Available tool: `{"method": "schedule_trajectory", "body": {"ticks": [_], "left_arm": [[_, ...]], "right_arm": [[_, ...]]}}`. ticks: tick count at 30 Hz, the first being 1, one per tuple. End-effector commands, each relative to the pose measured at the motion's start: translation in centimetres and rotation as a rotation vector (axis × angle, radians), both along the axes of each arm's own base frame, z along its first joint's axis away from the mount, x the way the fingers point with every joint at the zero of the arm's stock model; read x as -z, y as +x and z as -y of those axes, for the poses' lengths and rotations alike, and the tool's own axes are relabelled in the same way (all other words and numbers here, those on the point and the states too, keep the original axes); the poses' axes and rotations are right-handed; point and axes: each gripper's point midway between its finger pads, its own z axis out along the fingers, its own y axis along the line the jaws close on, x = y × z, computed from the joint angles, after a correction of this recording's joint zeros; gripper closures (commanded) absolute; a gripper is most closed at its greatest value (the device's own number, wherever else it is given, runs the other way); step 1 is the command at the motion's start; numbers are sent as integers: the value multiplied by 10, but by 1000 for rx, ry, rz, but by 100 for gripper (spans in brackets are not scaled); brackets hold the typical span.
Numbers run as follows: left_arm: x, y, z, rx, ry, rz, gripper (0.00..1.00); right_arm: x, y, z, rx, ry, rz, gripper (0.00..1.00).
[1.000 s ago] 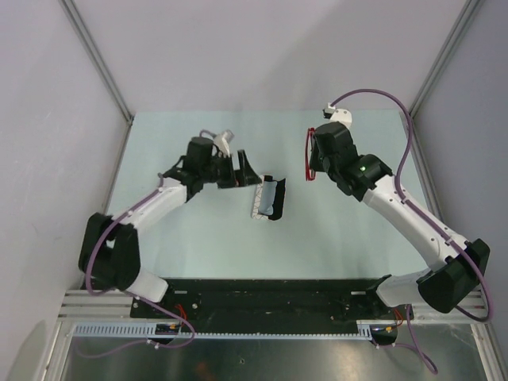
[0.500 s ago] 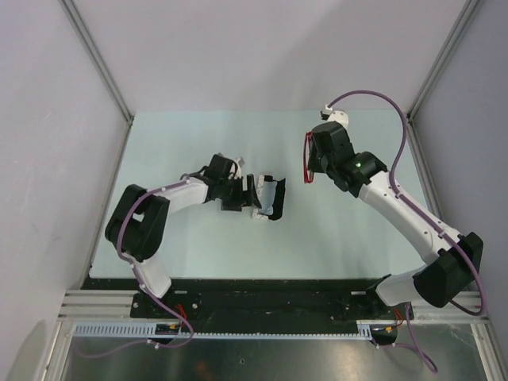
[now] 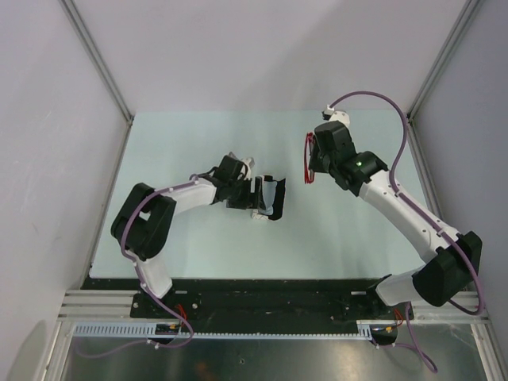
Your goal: Organize the sunglasses
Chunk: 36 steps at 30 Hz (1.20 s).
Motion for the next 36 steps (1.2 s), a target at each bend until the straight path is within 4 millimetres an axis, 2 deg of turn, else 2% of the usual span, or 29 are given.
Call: {"method": "schedule_trajectory", "body": {"ticks": [1,6,11,21,29,36], "left_arm": [[7,5,-1,13,58,40,25],[9,5,-6,60,119,82,40],[11,5,-2,148,164,115,46],[2,9,6,334,221,235,61],[-2,21,14,407,228,287,67],[-4,34,10,440,285,346,64]], "right_arm": [[-2,8,-3,3,26,23,100],[3,9,-2,3,22,13,100],[6,9,2,11,22,10,100],[7,12,6,21,31,11,100],[9,13,6,21,34,6,100],[10,13,7,15,33,2,100]]}}
